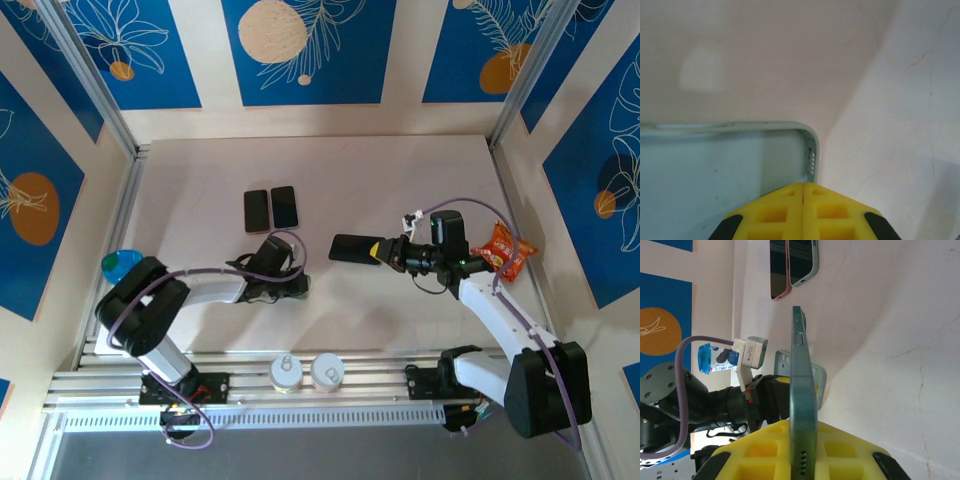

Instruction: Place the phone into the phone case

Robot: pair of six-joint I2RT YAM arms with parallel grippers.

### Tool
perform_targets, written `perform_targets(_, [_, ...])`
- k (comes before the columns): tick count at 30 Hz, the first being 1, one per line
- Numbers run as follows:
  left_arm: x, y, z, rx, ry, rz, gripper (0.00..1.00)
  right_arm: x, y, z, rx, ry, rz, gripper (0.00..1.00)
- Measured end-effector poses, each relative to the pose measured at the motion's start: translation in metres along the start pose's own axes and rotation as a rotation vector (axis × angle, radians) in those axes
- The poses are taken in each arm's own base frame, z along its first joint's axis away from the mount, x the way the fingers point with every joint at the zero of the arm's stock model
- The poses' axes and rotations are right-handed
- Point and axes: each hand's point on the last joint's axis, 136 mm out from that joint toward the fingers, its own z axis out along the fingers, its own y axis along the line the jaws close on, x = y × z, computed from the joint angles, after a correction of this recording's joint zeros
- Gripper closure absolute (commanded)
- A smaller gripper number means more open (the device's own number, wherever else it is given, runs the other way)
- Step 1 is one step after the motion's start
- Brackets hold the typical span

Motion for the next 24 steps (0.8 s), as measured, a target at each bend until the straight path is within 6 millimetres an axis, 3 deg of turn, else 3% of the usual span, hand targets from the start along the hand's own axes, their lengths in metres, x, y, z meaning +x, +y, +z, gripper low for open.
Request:
perform_targets(5, [-0.011, -0.011, 0.012, 0.031, -0.013, -0.006, 1.00, 0.000, 0.001, -0.004, 0.011, 0.002, -0.002, 1.00])
perform_targets(11, [-0.021, -0.020, -0.001, 0.044, -0.054, 0.009, 1.00, 0.003, 0.001, -0.005, 0.017, 0.015, -0.009, 1.00])
perform_targets(13, [-0.027, -0.027, -0.015, 0.049, -0.089, 0.021, 1.00, 0.006, 0.002, -0.004, 0.018, 0.028, -0.016, 1.00])
perform_targets(19, [-0.054, -0.053, -0.088, 0.082, -0.287, 0.065, 0.98, 0.031, 0.025, 0.012, -0.003, 0.116, -0.123, 1.00])
perform_targets(22, [-0.058, -0.047, -0.121, 0.074, -0.380, 0.061, 0.91, 0.043, 0.037, 0.027, -0.014, 0.184, -0.157, 1.00])
perform_targets(24, [-0.055, -0.031, -0.136, 0.047, -0.419, 0.042, 0.87, 0.046, 0.040, 0.040, -0.009, 0.223, -0.161, 1.00])
